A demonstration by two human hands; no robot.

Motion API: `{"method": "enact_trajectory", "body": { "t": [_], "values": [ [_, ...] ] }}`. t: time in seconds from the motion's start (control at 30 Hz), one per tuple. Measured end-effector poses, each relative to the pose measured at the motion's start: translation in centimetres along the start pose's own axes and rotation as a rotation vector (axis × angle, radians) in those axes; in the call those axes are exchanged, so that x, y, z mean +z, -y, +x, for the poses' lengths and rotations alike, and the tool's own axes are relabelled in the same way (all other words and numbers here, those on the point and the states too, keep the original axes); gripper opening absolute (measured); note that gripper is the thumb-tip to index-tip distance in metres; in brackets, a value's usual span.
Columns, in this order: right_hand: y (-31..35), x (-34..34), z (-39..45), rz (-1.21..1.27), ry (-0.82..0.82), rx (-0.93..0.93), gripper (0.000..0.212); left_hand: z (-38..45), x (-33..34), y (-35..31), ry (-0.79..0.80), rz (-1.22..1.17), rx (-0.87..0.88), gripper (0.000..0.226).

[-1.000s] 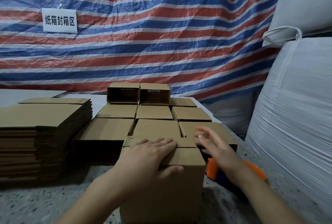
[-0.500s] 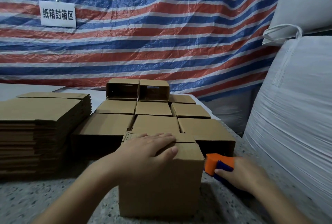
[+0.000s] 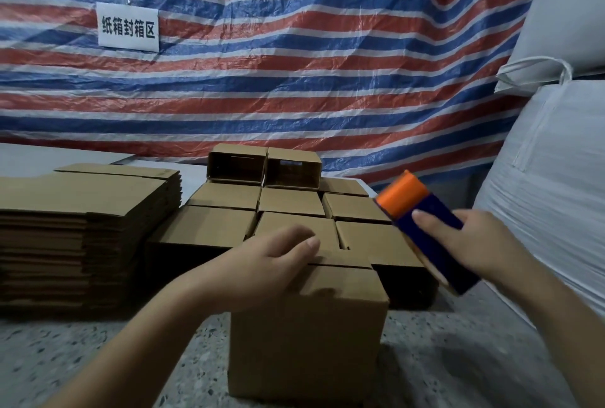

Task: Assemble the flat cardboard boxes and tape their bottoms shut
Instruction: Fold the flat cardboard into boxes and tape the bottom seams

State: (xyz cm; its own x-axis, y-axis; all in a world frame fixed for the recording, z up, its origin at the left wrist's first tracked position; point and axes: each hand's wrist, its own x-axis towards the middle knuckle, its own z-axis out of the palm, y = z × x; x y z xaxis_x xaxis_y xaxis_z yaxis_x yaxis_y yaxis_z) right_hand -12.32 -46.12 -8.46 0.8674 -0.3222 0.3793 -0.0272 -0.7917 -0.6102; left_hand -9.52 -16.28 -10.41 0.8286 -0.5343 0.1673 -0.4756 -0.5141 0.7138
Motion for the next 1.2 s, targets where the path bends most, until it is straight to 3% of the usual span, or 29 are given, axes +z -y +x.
{"method": "enact_trajectory", "body": {
  "t": [0.13,0.23,0.37,0.53,0.7,1.0,1.2],
  "values": [
    [6.4,-2.7,2.4,0.212,0.307,-0.010,0.098,0.4,0.0,0.7,-0.100,-0.214,-0.009,0.057],
    [9.4,-1.6,3.5,0.337,0.519,-0.018,0.086,1.5,0.3,1.2,-0.227,-0.539,-0.091,0.061],
    [11.7,1.3,4.3,0.230,0.663,-0.001,0.086,2.5,0.2,1.2,-0.394,-0.838,-0.227,0.069],
    [13.1,2.3,4.6,0.089,0.726,-0.037,0.095,1.8,-0.7,1.5,-0.382,-1.066,-0.264,0.076],
    [13.6,2.2,4.4,0.060,0.771,-0.065,0.090,1.7,-1.4,1.0,-0.408,-1.180,-0.325,0.056],
    [14.0,2.1,4.8,0.030,0.787,-0.061,0.095,2.3,-1.4,0.3,-0.445,-1.131,-0.315,0.021],
    [14.0,2.1,5.3,-0.034,0.799,-0.073,0.090,2.0,-0.7,1.0,-0.529,-1.046,-0.276,0.017]
  ]
}}
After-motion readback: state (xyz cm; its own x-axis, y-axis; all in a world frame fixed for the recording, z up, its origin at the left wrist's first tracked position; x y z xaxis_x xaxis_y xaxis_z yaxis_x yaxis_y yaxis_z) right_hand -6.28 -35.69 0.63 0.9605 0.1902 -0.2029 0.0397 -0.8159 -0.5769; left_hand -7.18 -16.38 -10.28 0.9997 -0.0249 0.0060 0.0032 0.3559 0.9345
